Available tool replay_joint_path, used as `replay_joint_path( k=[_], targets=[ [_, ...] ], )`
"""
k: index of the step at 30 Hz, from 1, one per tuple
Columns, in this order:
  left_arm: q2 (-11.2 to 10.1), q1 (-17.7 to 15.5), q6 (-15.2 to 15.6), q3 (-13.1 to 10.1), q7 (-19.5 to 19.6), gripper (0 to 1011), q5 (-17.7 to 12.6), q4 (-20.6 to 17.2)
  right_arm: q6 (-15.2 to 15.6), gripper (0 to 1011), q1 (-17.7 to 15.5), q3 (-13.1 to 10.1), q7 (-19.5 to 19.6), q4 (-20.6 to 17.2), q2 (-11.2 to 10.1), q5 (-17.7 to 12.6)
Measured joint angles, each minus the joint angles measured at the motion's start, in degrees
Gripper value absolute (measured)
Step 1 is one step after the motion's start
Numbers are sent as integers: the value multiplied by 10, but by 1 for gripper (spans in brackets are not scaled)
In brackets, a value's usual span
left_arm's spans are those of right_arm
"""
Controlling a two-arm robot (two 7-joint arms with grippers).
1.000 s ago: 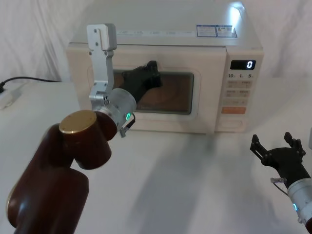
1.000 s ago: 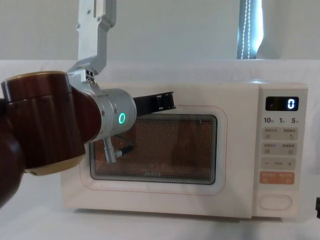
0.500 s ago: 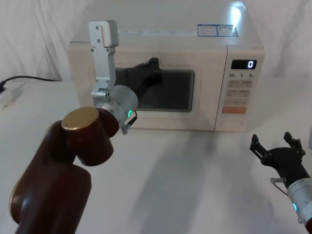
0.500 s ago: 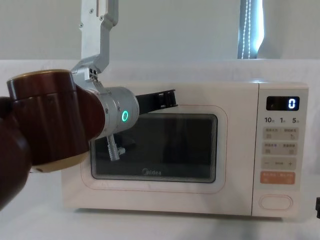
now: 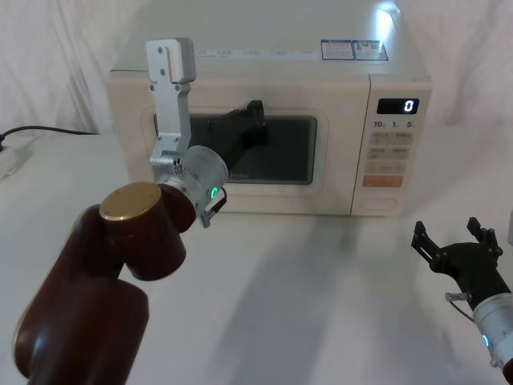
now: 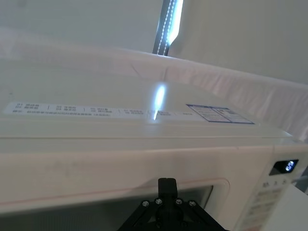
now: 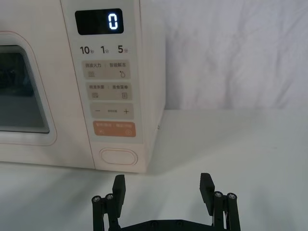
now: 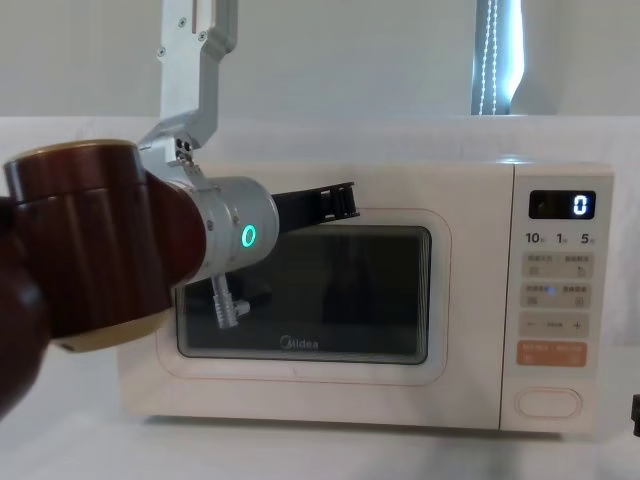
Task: Press the button to open the microwave door with one hand; close the microwave door with the other hand.
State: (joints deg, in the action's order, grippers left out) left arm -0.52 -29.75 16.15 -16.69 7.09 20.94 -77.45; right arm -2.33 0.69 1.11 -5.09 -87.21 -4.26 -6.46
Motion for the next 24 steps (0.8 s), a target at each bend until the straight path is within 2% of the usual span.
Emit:
replay_joint_path(
  k=[9,11,12,15,21,22,24],
  targets=[
    [-27,48,37,1,11,0,18,-85,0,1002,0,0,0,0,0,0],
    [-44,67,50,3,17,0,28,-121,0,1002,0,0,0,0,0,0],
    [-44,67,50,3,17,0,28,-121,0,1002,0,0,0,0,0,0],
    [-67,88,63,8,24,0,40,-161,0,1002,0,0,0,0,0,0],
    [-102,125,72,24,32,0,59,-211,0,1002,0,0,0,0,0,0],
    [-102,125,72,24,32,0,59,-211,0,1002,0,0,0,0,0,0],
    [-121,144,68,31,36,0,63,-228,0,1002,0,0,0,0,0,0]
  ],
)
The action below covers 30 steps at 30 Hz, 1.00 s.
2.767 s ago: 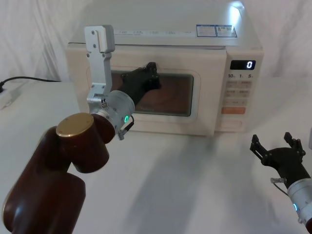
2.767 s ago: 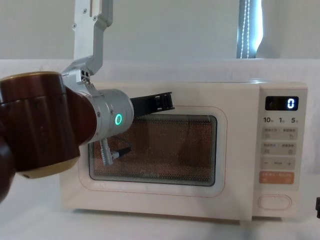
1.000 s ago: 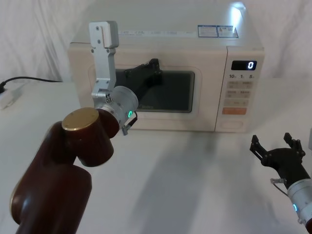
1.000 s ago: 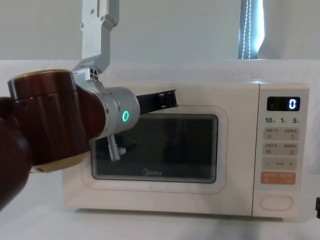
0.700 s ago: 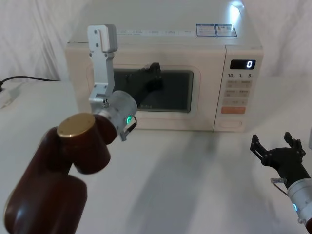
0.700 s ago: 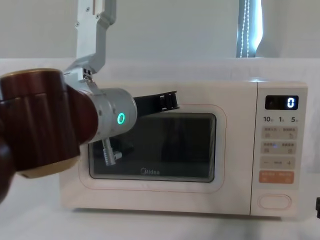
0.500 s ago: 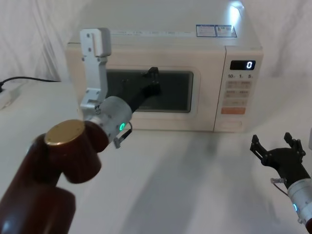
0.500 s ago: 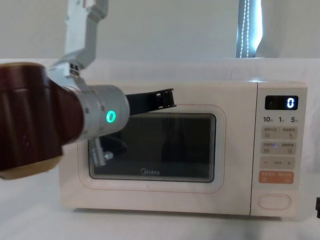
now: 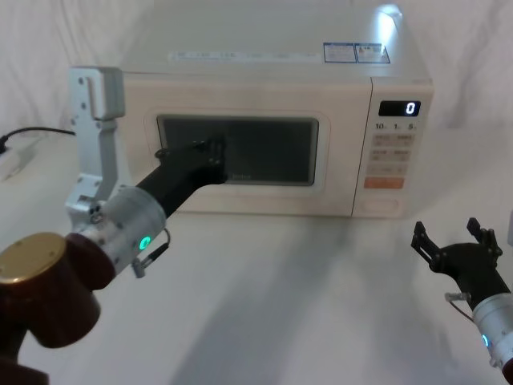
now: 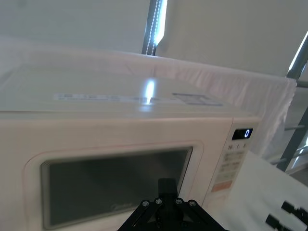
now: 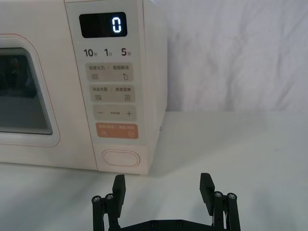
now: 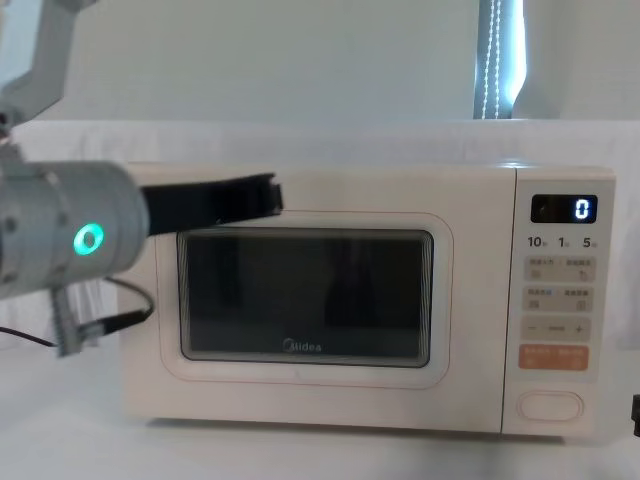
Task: Press the button to open the microwave door with one hand; close the microwave door with the other hand.
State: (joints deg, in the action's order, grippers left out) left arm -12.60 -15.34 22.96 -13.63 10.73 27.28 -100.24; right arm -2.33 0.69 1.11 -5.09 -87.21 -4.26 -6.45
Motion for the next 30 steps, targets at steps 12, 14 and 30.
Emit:
replay_joint_path(
  k=[12,14,30],
  targets=[
    [-62,74,-54,15,3,258,-6,-37,0,1002,0,0,0,0,0,0],
    [-68,85,-61,19,3,301,-5,-41,0,1002,0,0,0,0,0,0],
    [-99,167,-102,50,7,797,23,-48,0,1002,0,0,0,0,0,0]
  ],
)
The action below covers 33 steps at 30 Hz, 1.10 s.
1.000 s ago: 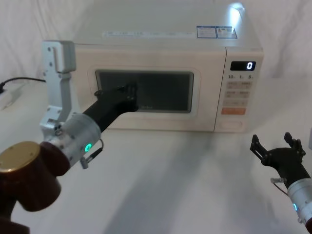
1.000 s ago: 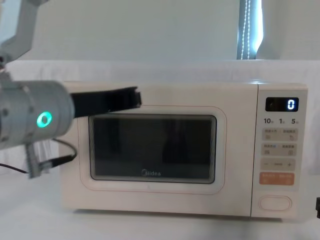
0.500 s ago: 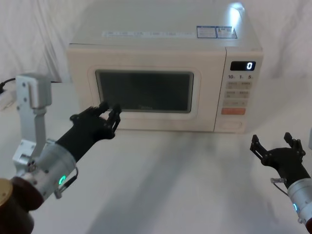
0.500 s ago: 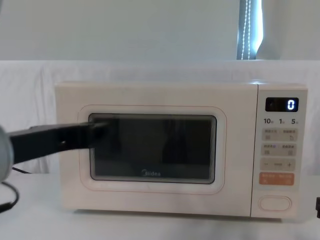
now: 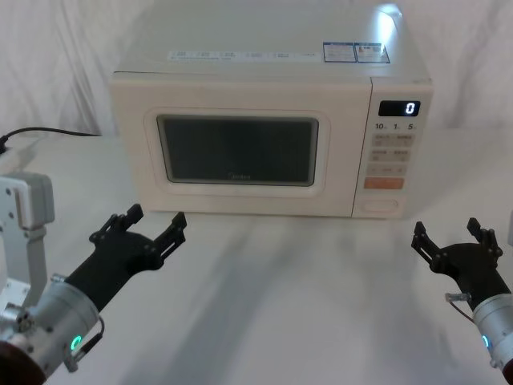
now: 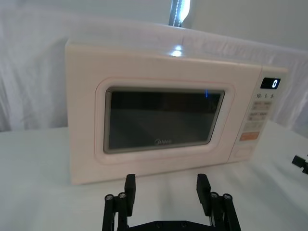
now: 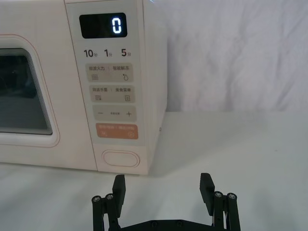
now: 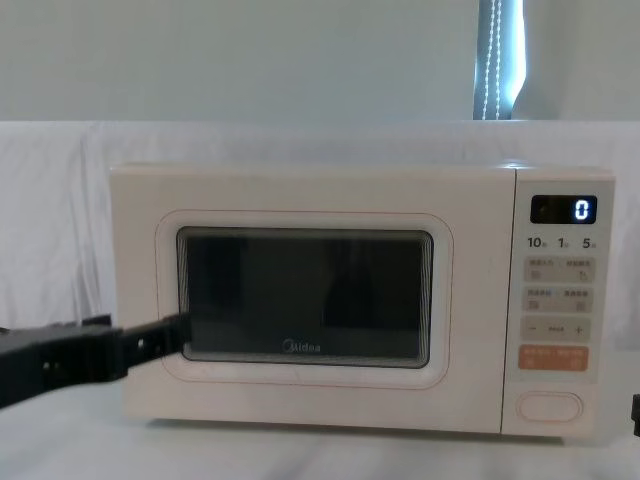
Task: Press the button to open the microwave door with one hand; close the microwave door with the other hand.
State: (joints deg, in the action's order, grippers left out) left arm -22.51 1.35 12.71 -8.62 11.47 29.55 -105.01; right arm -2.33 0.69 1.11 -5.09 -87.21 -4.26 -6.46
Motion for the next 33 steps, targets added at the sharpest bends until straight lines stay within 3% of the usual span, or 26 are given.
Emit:
replay_joint_path(
  k=[8,20,33],
  targets=[
    [4,34,-49,-2,-7,1001,-20,24,0,1002,0,0,0,0,0,0],
    [23,48,-72,13,-13,1001,-26,39,0,1002,0,0,0,0,0,0],
    [23,48,-73,13,-14,1001,-26,40,0,1002,0,0,0,0,0,0]
  ],
)
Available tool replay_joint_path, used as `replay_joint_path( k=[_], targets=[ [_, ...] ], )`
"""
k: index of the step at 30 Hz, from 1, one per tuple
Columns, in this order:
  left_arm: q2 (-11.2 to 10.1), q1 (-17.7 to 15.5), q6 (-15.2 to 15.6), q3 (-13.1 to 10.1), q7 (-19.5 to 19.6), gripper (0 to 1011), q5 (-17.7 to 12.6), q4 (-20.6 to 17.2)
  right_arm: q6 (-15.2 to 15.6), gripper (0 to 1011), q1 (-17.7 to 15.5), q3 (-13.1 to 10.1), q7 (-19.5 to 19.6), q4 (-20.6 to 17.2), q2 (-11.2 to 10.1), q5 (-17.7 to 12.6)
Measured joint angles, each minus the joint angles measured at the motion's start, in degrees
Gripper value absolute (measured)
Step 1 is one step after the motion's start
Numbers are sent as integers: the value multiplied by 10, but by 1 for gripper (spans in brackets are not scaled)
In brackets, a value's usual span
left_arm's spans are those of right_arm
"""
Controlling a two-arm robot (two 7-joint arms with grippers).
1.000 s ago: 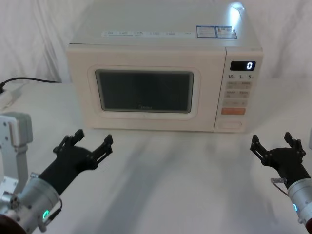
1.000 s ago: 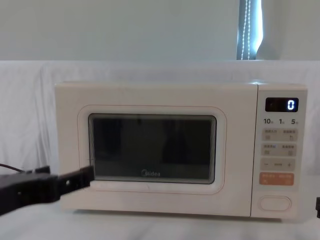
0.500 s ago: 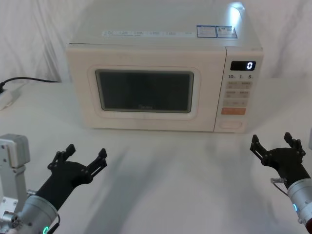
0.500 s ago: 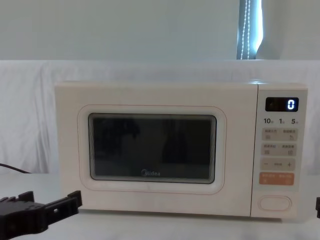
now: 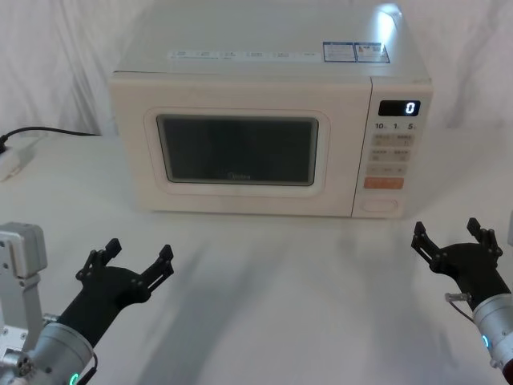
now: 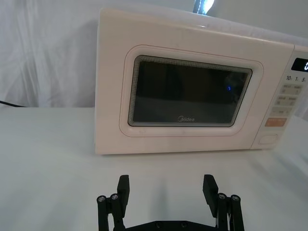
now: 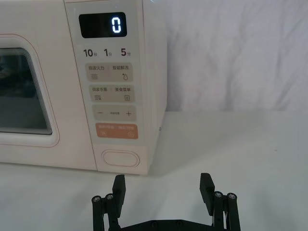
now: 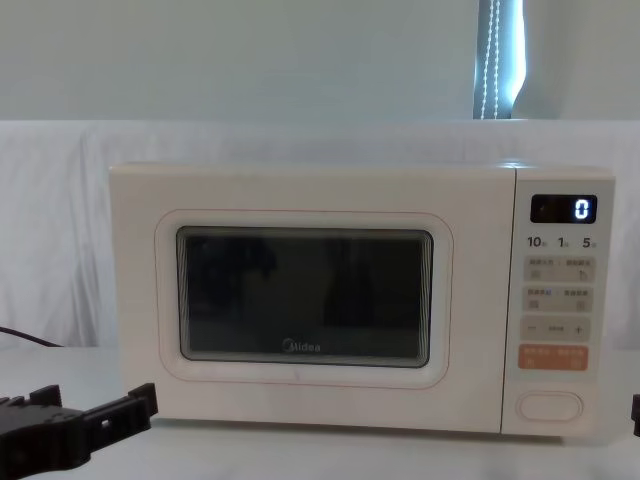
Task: Press the button to open the microwave door with one hand; close the microwave door with the other hand.
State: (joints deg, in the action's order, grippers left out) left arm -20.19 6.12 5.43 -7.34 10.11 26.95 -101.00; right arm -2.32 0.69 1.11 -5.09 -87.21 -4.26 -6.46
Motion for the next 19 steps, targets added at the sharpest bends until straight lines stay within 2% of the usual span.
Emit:
replay_joint_path(
  k=[19],
  targets=[
    [-1,-1,1,-1,1,1001,0,0,0,1002,0,0,0,0,0,0]
  ],
)
